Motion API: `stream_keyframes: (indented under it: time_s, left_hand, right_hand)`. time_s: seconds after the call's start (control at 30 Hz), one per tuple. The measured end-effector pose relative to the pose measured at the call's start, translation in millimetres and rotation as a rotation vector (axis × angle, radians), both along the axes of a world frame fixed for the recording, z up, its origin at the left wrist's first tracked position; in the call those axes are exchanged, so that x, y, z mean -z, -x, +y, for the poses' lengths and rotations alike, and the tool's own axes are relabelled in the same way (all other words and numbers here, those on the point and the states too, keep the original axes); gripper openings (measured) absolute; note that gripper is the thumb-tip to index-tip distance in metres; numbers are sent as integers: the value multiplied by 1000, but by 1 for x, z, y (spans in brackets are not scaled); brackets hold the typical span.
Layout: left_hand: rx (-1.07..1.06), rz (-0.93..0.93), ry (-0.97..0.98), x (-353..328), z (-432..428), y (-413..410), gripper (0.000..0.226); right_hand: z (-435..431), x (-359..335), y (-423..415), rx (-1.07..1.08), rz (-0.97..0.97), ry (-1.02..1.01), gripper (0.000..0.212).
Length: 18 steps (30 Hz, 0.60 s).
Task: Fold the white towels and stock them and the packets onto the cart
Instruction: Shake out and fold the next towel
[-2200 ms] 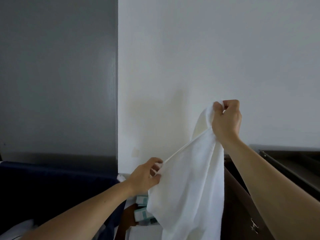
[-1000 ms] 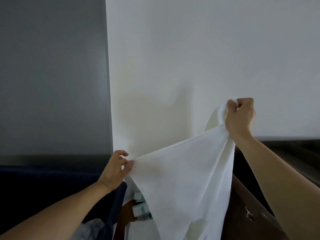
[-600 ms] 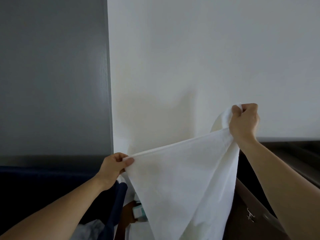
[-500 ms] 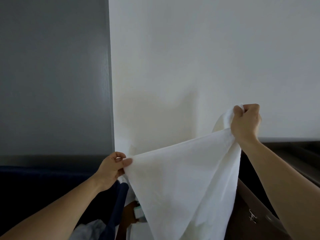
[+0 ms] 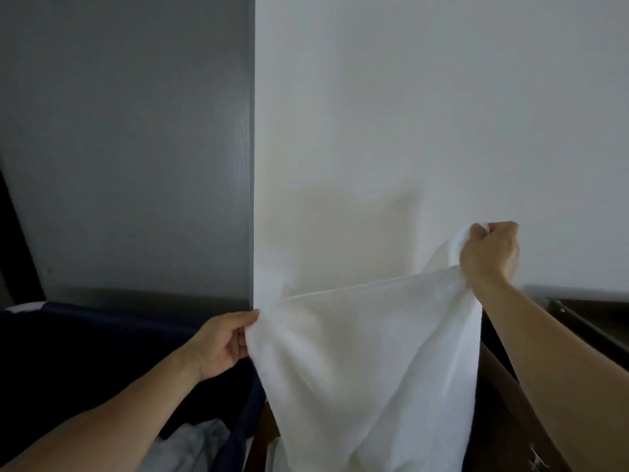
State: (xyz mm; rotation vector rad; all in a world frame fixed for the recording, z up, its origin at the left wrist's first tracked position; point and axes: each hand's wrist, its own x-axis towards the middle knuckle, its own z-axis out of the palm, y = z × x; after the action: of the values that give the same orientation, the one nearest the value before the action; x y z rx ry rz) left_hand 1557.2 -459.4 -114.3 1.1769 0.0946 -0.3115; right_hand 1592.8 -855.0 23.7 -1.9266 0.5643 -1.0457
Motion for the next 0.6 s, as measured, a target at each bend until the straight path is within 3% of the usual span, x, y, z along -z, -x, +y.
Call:
stream_keyframes:
  time_s: [0.23,0.33,0.47,0.6]
  left_hand:
    - [-566,241,112,-7,-14,-3,21]
    - [-710,294,137,-4,-12,-4,29]
    - [-599,242,-72,-13,-18,-1,25]
    - [-276,151,-265,-36,-46,1,12]
  right_hand:
    - [-19,36,-15,45,262,12,25]
    - [-26,49,-9,55,370,71,28]
    - [-34,52,-9,33,423,116,31]
    - [-12,40,-7,-255,577,249,26]
